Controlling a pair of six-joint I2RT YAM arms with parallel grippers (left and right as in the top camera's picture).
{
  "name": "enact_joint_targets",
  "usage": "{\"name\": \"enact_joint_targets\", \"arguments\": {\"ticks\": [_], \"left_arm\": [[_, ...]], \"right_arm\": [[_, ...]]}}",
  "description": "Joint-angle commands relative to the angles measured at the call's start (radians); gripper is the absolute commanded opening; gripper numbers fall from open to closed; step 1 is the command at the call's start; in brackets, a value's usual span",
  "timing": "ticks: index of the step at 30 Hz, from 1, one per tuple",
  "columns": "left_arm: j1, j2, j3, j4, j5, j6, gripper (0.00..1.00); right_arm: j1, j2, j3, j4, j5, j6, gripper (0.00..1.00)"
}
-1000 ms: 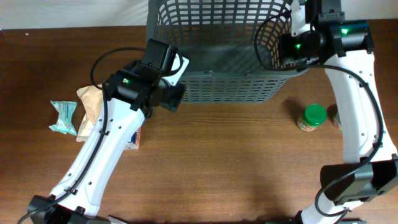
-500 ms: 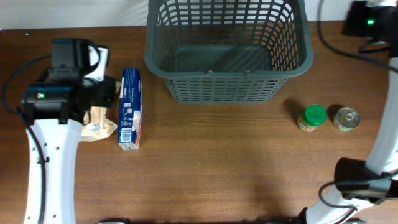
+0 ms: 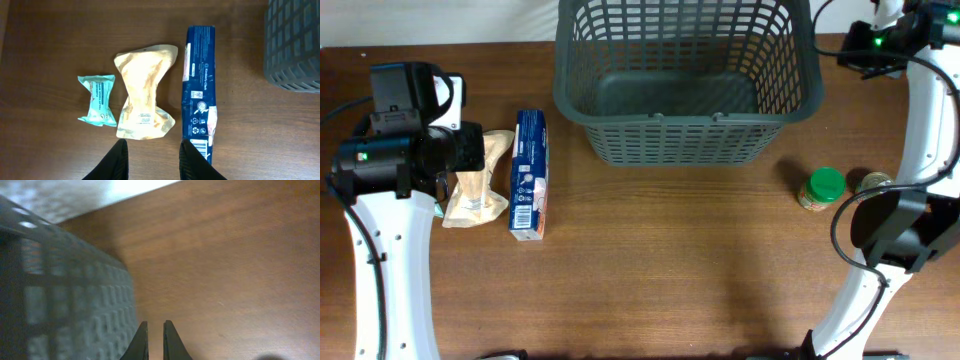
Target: Pack container
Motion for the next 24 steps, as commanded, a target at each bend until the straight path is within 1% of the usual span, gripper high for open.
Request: {"name": "enact_joint_targets", "arguments": {"ticks": [1,4,11,19,24], "left_arm": [[0.005,0.002,0.014,-0.003,-0.005,-0.002,0.25],[0.005,0.006,0.013,-0.001,-0.005,-0.002,0.25],[0.005,0.052,0.013,-0.003,-0.004,-0.002,0.25],[0.005,0.078,0.013,-0.006,-0.005,-0.002,0.25],[0.005,0.078,0.013,0.001,-0.005,-0.001,0.25]], "right_arm": [[0.008,-0.002,0.004,0.027,-0.154,0.0,0.04],[0.022,-0.002,0.004,0.029,-0.172,0.0,0.04],[0.103,-0.002,0.004,0.062,-0.171,0.001,0.04],[0.111,-0.002,0.004,0.062,-0.185,0.001,0.04],[0.111,-0.002,0.004,0.101,-0.187,0.0,0.04]]}}
